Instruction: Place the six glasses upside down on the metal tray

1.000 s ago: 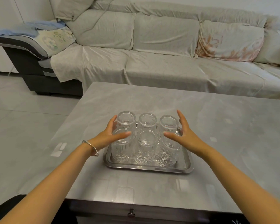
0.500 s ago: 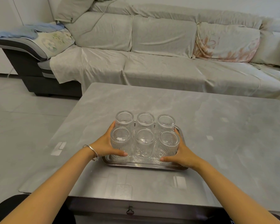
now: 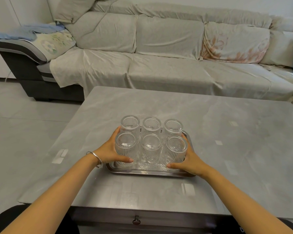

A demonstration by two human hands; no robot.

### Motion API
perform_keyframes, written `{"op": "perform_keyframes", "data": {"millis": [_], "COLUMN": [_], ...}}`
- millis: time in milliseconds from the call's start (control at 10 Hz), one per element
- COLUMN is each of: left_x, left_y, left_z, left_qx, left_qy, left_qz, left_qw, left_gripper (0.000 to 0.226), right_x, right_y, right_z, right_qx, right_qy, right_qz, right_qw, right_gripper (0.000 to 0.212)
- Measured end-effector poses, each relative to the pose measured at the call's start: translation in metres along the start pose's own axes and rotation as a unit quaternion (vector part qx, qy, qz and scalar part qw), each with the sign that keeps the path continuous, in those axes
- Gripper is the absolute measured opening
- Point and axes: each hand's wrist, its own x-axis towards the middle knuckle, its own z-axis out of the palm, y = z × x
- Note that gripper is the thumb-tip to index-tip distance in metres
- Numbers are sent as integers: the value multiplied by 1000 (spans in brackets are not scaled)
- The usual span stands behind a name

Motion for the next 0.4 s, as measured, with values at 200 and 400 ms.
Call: {"op": "perform_keyframes", "data": {"millis": [200,400], "left_x": [-7,-13], "left_y": [1,23], "left_z": [1,-18], "left_qx": [-12,-156], "left_qy": [3,64], "left_qz": [17,-19], "left_qw": [1000,986], "left_gripper": [131,102], "right_x": [-9,-25], "right_y": [-13,-92], "right_z": [-8,-61], "right_qx": [11,193], "right_qy": [3,120], "right_qz": [8,-182], "right_qw": [1000,957], "right_gripper": [135,81]}}
